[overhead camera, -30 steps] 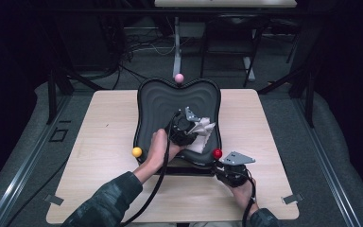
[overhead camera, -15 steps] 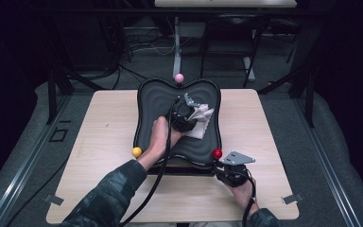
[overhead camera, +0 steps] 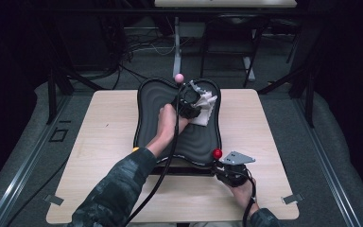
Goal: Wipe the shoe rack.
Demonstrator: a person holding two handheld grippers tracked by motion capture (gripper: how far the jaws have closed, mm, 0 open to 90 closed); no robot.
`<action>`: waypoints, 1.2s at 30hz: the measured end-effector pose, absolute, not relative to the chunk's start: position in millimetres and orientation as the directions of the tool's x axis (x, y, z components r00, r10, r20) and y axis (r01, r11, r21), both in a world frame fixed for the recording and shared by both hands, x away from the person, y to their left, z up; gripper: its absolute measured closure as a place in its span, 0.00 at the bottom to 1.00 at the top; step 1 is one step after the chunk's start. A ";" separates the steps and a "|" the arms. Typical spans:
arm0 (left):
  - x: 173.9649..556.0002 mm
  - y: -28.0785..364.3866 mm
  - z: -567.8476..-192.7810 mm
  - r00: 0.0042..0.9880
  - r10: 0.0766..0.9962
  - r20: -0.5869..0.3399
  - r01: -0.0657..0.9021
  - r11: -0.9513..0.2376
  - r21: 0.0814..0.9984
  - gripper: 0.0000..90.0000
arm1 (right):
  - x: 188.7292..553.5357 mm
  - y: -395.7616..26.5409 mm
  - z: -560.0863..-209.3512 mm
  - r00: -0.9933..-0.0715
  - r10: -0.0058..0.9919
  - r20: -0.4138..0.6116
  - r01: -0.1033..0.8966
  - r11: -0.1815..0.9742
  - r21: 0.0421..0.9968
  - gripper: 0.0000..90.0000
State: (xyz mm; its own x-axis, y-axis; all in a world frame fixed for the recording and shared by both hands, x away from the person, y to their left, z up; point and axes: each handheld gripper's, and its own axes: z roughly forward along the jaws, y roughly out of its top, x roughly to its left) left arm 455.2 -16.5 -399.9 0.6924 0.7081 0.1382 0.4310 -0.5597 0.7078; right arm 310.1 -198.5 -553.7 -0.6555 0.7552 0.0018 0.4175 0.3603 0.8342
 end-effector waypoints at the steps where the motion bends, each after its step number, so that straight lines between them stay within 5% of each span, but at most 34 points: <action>1: 457.6 -16.9 -398.5 0.688 0.713 0.137 0.434 -0.555 0.710 0.85 | 310.0 -198.5 -553.7 -0.655 0.755 0.005 0.420 0.359 0.834 0.83; 36: 491.8 -35.9 -381.6 0.643 0.761 0.088 0.473 -0.484 0.736 0.83 | 310.3 -199.2 -554.0 -0.656 0.755 0.007 0.426 0.363 0.828 0.83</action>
